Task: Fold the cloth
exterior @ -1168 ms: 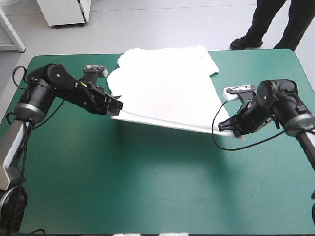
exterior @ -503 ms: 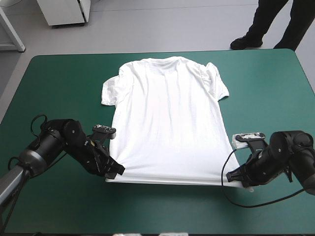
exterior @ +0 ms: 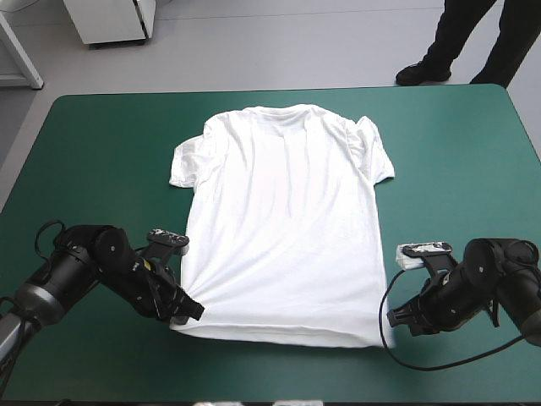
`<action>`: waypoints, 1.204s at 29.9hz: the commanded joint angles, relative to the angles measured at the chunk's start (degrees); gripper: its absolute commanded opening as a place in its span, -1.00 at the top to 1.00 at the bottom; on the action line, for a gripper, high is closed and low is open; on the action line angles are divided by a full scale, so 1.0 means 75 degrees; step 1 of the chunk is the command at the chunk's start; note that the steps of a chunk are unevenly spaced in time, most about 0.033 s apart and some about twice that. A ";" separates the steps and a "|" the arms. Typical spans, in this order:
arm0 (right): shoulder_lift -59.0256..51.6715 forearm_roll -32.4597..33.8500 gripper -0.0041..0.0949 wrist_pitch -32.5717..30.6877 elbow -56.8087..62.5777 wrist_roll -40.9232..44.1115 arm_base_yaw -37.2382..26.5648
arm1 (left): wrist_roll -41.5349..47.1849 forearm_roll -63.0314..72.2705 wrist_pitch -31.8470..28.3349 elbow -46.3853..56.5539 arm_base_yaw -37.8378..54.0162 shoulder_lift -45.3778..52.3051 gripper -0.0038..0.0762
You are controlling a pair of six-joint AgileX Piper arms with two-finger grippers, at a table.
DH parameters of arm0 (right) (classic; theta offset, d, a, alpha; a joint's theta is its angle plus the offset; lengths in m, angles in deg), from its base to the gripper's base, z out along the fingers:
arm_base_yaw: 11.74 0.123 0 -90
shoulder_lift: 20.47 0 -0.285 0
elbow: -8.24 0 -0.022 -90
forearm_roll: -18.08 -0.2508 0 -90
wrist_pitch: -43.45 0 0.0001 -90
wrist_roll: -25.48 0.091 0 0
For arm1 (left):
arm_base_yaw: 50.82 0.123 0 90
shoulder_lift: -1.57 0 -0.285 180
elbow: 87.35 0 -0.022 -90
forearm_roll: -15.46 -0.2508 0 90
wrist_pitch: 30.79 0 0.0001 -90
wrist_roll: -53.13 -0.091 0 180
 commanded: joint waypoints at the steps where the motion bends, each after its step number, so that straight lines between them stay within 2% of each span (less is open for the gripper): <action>1: -0.0143 0.0037 0.25 -0.0134 -0.0164 -0.0096 -0.0033 | 0.0067 -0.0030 0.0672 -0.0054 -0.0021 0.0267 0.42; 4: -0.0143 0.0037 0.12 -0.0215 -0.0164 -0.0096 -0.0033 | 0.0067 0.0004 0.0685 0.0051 -0.0021 0.0444 0.36; 9: -0.0143 0.0001 0.12 -0.0265 -0.0211 -0.0074 -0.0033 | 0.0067 0.0076 0.0685 0.0153 -0.0021 0.0839 0.32; 12: -0.0143 0.0001 0.12 -0.0284 -0.0376 -0.0074 -0.0033 | 0.0100 -0.0104 0.0685 0.0095 -0.0021 0.1177 0.09; 15: -0.0143 0.0014 0.12 0.0095 -0.0725 -0.0029 -0.0033 | 0.0208 -0.0433 0.0640 -0.0338 -0.0021 0.1465 -0.19; 18: -0.0111 0.0001 0.12 0.0593 -0.1215 0.0104 -0.0033 | 0.0469 -0.0902 0.0626 -0.1246 -0.0021 0.1462 -0.33; 23: 0.0061 0.0071 0.11 0.1470 -0.2053 0.0657 -0.0033 | 0.0488 -0.1432 0.0165 -0.2750 -0.0008 0.1152 -0.34; 27: 0.0370 0.0120 0.08 0.1920 -0.2736 0.0707 -0.0033 | 0.0572 -0.1845 -0.0406 -0.3392 -0.0008 0.0576 -0.34; 33: 0.1135 0.0142 -0.12 0.1935 -0.3699 0.0707 -0.0033 | 0.0608 -0.2301 -0.1411 -0.3516 -0.0008 -0.0673 -0.34; 36: 0.1460 0.0129 -0.16 0.1882 -0.4177 0.0707 -0.0033 | 0.0695 -0.2310 -0.1793 -0.3516 0.0029 -0.1247 -0.34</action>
